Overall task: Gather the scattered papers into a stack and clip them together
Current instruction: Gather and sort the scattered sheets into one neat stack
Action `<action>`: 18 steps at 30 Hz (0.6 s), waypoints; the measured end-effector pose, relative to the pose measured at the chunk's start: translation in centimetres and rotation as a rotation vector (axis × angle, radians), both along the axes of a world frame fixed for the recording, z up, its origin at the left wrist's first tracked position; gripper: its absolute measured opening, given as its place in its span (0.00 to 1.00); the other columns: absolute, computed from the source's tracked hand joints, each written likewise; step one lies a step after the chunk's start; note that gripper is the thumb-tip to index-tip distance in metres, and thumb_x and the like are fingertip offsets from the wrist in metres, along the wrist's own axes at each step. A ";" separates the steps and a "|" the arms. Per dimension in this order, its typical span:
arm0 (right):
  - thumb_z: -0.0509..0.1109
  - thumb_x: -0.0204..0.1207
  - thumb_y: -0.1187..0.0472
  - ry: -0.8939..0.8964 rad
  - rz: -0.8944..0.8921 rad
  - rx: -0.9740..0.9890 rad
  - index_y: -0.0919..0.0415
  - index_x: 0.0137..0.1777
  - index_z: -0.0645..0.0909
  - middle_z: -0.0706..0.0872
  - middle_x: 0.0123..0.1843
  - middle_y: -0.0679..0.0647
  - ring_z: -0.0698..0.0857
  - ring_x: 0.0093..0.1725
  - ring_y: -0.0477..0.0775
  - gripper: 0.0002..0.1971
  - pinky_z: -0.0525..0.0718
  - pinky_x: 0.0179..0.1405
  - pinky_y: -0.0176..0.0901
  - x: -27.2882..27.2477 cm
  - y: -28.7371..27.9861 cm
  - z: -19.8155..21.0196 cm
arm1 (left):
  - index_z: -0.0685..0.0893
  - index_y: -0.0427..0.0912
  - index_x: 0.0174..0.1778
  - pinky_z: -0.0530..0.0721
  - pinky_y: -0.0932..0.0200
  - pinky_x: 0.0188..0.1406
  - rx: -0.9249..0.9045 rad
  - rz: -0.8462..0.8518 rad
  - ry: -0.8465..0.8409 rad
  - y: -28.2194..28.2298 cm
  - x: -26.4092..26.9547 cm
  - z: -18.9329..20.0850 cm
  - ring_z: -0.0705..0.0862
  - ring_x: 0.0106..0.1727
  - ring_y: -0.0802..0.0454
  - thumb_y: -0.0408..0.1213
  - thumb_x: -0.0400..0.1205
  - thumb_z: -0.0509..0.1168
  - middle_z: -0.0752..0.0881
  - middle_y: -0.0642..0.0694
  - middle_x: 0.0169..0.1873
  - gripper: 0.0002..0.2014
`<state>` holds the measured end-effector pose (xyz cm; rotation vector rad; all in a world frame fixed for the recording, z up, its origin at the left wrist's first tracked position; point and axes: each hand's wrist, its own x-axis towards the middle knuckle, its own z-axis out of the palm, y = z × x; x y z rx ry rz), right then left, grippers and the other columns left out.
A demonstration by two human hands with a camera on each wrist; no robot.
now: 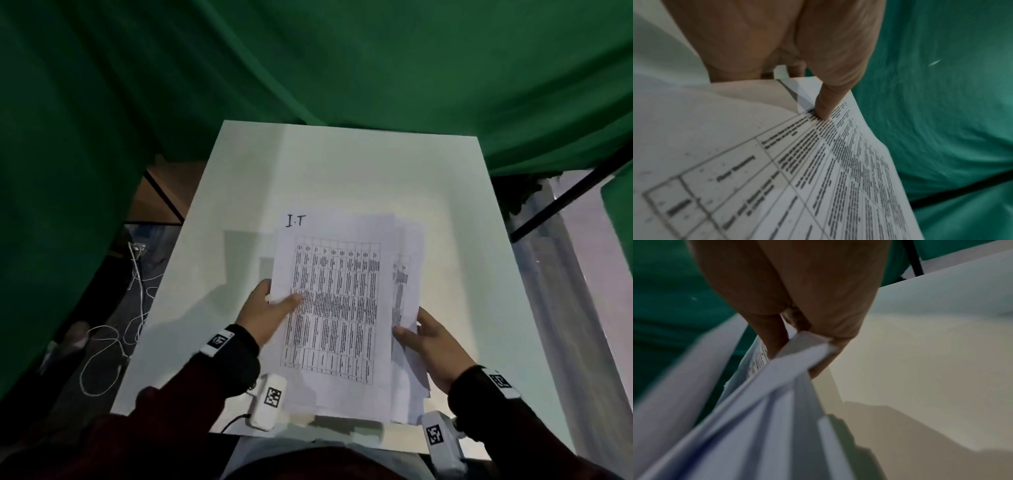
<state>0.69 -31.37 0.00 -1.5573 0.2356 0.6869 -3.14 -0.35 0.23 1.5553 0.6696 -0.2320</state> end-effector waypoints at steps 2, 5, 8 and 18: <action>0.68 0.84 0.75 -0.024 0.079 0.015 0.56 0.72 0.83 0.93 0.63 0.58 0.92 0.63 0.63 0.20 0.85 0.67 0.60 0.2 0.8 1.2 | 0.71 0.53 0.71 0.73 0.55 0.66 -0.115 0.054 0.047 -0.8 0.1 -0.7 0.83 0.59 0.58 0.43 0.77 0.79 0.83 0.55 0.59 0.30; 0.68 0.82 0.77 -0.063 0.175 -0.044 0.52 0.69 0.85 0.94 0.62 0.54 0.92 0.63 0.58 0.23 0.87 0.67 0.61 0.4 1.5 2.3 | 0.77 0.49 0.72 0.69 0.52 0.78 -0.271 -0.011 0.062 -0.8 0.4 -0.7 0.83 0.63 0.60 0.39 0.80 0.76 0.87 0.51 0.66 0.25; 0.72 0.77 0.73 -0.098 0.221 -0.069 0.52 0.70 0.84 0.94 0.63 0.50 0.91 0.64 0.52 0.24 0.86 0.68 0.55 0.6 1.5 3.3 | 0.80 0.48 0.75 0.70 0.45 0.81 -0.181 -0.031 -0.042 -0.8 0.5 0.0 0.83 0.70 0.57 0.46 0.77 0.78 0.87 0.54 0.68 0.29; 0.73 0.83 0.68 -0.478 -0.184 -0.085 0.50 0.57 0.85 0.95 0.52 0.39 0.92 0.56 0.40 0.11 0.89 0.56 0.36 2.2 2.4 5.9 | 0.93 0.44 0.52 0.83 0.73 0.50 0.079 0.041 -0.382 -3.8 1.4 5.7 0.91 0.50 0.65 0.36 0.82 0.74 0.94 0.59 0.45 0.05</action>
